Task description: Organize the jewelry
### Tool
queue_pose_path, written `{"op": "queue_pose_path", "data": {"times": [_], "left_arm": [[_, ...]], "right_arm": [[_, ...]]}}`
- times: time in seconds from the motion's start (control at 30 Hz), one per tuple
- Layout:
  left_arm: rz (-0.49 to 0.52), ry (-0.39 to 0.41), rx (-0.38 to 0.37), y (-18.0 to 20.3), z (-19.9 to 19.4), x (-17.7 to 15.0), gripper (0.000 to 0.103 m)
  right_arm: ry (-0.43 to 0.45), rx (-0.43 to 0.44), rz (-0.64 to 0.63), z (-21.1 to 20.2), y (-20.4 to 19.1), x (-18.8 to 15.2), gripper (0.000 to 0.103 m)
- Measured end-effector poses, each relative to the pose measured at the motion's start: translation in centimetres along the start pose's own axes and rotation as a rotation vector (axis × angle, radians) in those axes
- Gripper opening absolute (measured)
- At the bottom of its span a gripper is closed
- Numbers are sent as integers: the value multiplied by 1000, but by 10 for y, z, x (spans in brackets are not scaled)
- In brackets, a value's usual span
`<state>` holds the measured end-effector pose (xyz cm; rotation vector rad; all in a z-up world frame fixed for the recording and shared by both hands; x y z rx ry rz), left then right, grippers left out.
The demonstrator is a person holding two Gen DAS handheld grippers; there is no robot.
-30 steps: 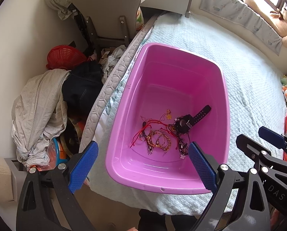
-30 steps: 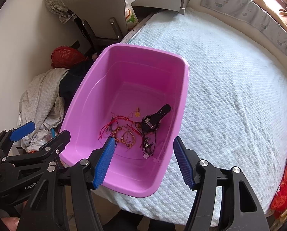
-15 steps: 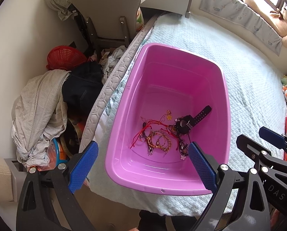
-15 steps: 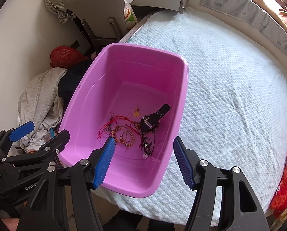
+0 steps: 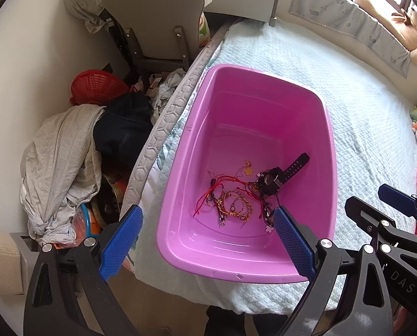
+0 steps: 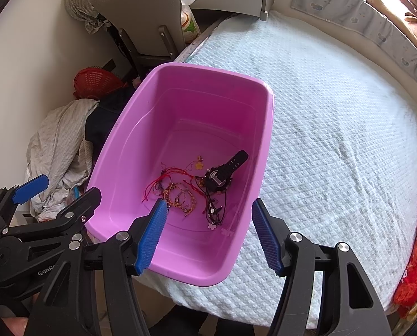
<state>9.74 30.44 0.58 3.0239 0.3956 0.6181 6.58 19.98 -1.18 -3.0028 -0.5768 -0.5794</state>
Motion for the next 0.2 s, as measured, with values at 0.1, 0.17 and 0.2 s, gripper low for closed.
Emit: {"op": "queue_pose_path", "data": {"times": [0.1, 0.17, 0.2], "left_arm": [[-5, -4, -7, -1, 0, 0, 93], [-3, -8, -12, -2, 0, 0, 93], [-2, -10, -14, -2, 0, 0, 93]], "right_arm": [[0, -2, -1, -1, 0, 0, 61], [0, -2, -2, -1, 0, 0, 60], [0, -2, -2, -1, 0, 0, 61]]}}
Point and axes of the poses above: each gripper's, at about its wrist camera, not at the fingertips, and z roughly the way its jaws point, y to its right, x to its top, the point moved 7 cm from there along z, roughly the way its jaws point, and after that the axes turned 13 degrees about -z, right-handed, at the moved point
